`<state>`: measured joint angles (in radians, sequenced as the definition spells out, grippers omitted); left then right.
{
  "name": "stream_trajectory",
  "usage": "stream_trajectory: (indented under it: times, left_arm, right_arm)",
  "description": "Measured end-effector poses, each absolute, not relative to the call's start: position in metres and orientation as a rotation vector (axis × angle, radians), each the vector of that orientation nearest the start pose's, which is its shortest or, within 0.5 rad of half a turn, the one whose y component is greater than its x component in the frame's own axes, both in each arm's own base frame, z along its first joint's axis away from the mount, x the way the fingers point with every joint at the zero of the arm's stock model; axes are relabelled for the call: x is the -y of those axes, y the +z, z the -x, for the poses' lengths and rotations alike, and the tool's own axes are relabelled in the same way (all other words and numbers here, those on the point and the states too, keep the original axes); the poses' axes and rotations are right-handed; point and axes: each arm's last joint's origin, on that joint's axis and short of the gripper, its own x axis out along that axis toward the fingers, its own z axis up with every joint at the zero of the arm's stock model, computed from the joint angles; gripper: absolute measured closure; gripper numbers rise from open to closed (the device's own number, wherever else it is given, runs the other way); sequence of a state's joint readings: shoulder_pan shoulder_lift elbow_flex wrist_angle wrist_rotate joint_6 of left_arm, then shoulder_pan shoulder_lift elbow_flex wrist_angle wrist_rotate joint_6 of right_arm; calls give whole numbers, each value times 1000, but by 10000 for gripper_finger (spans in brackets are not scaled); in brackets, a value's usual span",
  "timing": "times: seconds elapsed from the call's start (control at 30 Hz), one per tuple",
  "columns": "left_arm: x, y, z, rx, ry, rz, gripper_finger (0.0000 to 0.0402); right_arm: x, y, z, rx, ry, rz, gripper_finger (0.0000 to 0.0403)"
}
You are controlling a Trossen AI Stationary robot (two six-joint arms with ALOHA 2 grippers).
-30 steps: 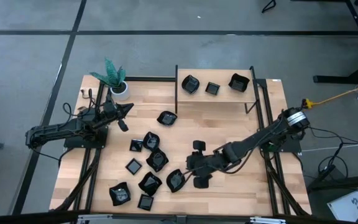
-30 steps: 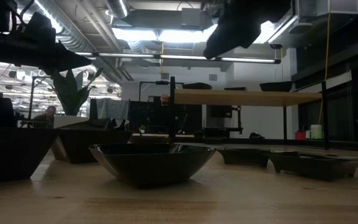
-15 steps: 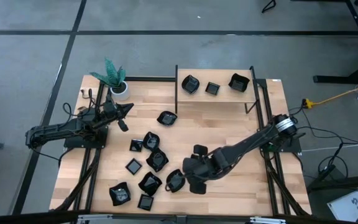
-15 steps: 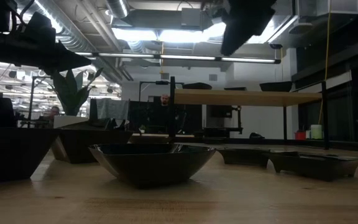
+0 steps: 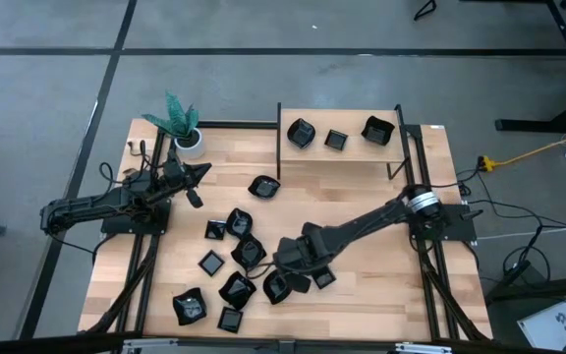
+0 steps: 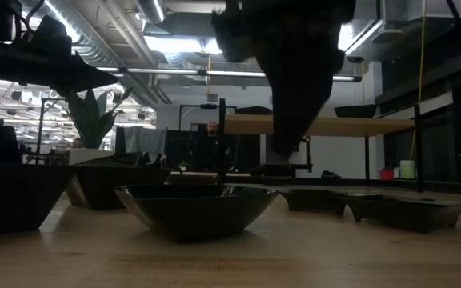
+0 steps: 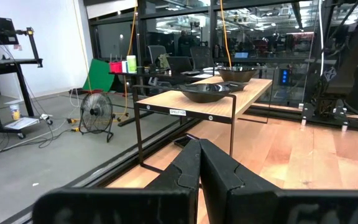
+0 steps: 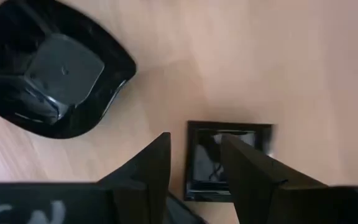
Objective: Pick & Place Mini shaped plates
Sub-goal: Stack the black square plate on top of the black square plate on the shelf
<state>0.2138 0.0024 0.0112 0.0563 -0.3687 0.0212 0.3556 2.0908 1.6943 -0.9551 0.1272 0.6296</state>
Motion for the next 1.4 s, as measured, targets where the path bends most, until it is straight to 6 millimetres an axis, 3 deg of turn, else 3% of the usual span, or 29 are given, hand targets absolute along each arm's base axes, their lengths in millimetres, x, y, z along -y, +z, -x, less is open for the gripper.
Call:
stream_trajectory:
  times: [1.2, 1.4]
  left_arm:
    - [-30, 172, -91, 60, 583, -15, 398]
    - [-30, 172, -91, 60, 583, -15, 398]
  right_arm:
    - [-161, 167, -393, -1354, -228, -162, 261]
    - [-159, 167, -391, -1357, -259, -132, 281]
